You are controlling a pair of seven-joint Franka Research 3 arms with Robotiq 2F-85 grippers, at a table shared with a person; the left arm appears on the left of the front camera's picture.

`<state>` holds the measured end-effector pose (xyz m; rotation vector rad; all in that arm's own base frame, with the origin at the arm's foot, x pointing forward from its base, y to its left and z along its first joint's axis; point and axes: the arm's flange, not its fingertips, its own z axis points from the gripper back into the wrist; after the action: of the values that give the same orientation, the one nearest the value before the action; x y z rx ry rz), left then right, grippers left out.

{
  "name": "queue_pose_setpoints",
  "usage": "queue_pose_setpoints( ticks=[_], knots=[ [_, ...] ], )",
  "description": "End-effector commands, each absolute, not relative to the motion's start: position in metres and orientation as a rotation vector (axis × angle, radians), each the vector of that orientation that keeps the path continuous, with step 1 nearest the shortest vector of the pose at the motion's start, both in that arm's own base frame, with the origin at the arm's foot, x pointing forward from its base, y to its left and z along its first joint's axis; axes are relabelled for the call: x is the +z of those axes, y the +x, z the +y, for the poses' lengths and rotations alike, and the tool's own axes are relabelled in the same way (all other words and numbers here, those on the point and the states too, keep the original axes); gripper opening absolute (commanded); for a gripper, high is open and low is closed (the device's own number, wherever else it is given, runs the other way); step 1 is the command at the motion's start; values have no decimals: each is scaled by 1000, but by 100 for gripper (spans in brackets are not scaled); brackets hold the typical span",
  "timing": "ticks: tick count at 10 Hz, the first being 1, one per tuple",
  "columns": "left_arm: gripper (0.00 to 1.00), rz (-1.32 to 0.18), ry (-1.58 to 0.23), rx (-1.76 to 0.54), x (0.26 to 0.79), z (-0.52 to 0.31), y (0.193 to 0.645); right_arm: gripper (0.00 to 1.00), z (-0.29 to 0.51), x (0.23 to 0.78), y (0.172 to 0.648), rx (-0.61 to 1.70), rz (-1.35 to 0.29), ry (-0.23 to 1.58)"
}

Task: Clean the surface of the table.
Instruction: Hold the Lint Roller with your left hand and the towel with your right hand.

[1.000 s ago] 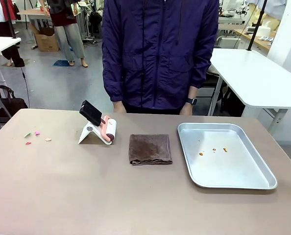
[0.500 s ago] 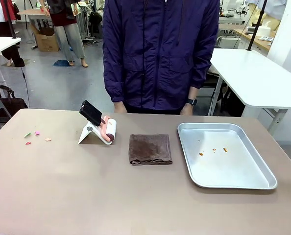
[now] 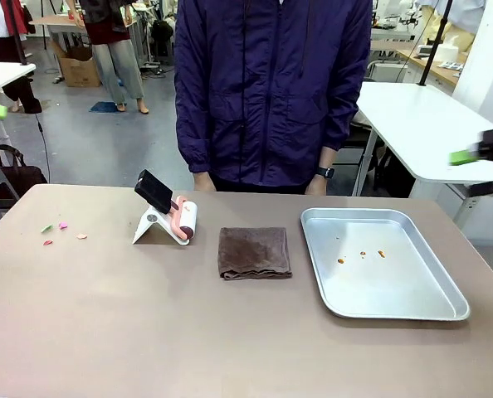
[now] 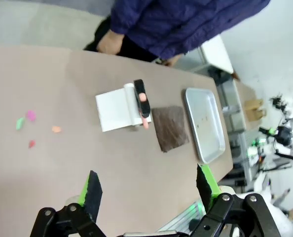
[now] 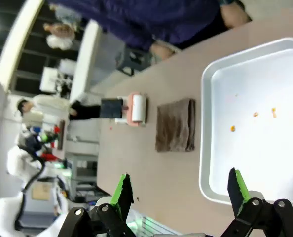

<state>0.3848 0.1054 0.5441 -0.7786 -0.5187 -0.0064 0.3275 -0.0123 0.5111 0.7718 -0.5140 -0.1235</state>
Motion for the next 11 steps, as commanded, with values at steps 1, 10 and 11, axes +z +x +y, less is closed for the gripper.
queue_pose_setpoints(
  ticks=[1,10,11],
  knots=[
    [100,-443,-715,-69,544,82,416,100,51,503,354,-31,-430,660],
    [100,-160,-750,-185,448,-35,512,100,271,398,410,95,-175,354],
    [100,-152,-750,-163,443,-35,516,100,273,391,412,79,-175,348]
  ],
)
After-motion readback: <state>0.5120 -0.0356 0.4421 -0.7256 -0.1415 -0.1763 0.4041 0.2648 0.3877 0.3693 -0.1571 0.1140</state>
